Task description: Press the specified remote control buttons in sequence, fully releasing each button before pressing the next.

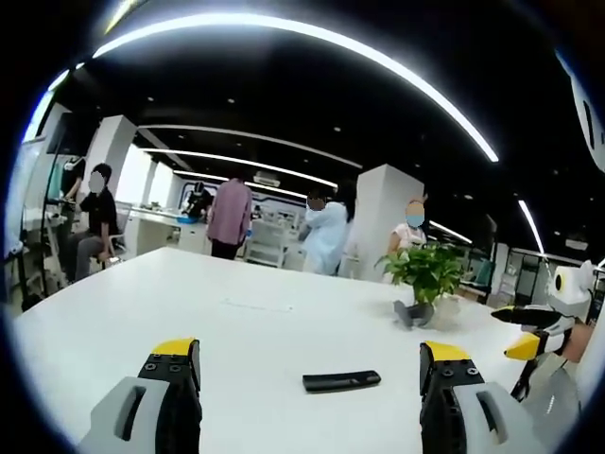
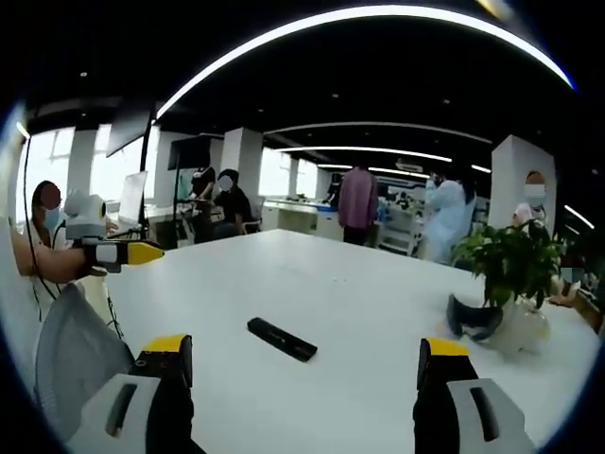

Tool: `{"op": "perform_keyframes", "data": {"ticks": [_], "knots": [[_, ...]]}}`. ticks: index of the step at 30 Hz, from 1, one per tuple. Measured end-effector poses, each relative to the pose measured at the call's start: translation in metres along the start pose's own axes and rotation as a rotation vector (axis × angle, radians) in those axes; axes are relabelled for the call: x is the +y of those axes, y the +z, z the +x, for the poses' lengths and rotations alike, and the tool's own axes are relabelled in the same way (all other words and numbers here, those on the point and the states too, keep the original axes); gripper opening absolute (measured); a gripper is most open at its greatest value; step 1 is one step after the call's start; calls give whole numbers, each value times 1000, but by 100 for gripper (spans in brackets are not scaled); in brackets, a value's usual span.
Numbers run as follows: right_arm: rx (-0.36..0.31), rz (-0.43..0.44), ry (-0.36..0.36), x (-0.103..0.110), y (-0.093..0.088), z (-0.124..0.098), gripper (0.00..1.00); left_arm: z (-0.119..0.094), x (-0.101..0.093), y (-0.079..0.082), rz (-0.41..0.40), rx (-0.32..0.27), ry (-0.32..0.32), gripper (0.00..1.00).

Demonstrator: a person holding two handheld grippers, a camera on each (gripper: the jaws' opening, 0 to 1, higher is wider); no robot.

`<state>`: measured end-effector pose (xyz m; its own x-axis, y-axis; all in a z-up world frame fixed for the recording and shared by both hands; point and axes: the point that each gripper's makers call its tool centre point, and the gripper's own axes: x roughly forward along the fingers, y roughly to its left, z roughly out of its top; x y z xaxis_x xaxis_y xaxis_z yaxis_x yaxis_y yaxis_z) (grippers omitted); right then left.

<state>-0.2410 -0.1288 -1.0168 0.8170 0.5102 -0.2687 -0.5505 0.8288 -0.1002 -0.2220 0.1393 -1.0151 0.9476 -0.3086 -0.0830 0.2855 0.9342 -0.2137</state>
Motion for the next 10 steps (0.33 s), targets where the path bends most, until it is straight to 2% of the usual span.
{"op": "perform_keyframes", "data": {"ticks": [10], "knots": [[3,4,-3,0,-2,0,99,1,0,-3,-7,5,-5,100]]}}
